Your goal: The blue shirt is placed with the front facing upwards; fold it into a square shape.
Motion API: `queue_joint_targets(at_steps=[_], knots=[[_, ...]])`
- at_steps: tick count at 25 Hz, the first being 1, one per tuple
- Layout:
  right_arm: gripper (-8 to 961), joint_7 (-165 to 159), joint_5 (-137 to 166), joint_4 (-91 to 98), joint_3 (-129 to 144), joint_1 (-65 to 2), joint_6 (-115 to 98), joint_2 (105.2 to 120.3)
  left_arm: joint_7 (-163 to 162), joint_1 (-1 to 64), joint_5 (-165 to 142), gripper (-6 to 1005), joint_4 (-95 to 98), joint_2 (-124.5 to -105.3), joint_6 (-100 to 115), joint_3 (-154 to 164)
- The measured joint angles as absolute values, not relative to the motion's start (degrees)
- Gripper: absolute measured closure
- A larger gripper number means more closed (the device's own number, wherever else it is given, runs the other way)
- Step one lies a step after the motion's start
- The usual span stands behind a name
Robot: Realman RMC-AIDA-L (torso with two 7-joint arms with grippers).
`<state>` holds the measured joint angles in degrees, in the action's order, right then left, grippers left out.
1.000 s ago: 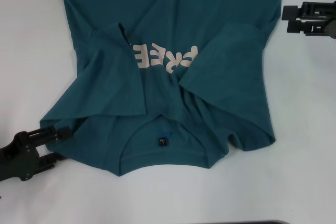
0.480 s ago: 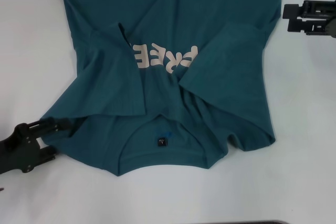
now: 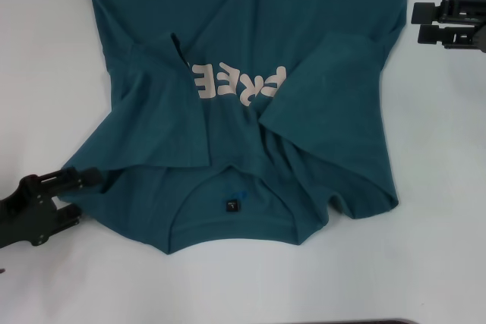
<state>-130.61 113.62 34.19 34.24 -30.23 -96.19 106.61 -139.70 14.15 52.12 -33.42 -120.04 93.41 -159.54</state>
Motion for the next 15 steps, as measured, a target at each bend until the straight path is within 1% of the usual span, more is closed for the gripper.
queue_joint_targets(at_steps=[11, 14, 15], knots=[[147, -130.61, 113.58, 34.19, 34.09, -30.14, -96.26, 106.61, -138.96, 14.04, 51.76, 501, -33.21, -120.0, 94.04, -159.22], [147, -130.61, 113.57, 34.19, 34.1, -30.14, -96.34, 106.61, -138.95, 14.17, 51.73, 729, -33.19, -119.99, 94.05, -159.21], [147, -130.62, 113.56, 34.19, 34.1, -30.14, -96.38, 106.61, -138.95, 14.18, 51.73, 772, -33.23, -119.99, 94.05, -159.2]])
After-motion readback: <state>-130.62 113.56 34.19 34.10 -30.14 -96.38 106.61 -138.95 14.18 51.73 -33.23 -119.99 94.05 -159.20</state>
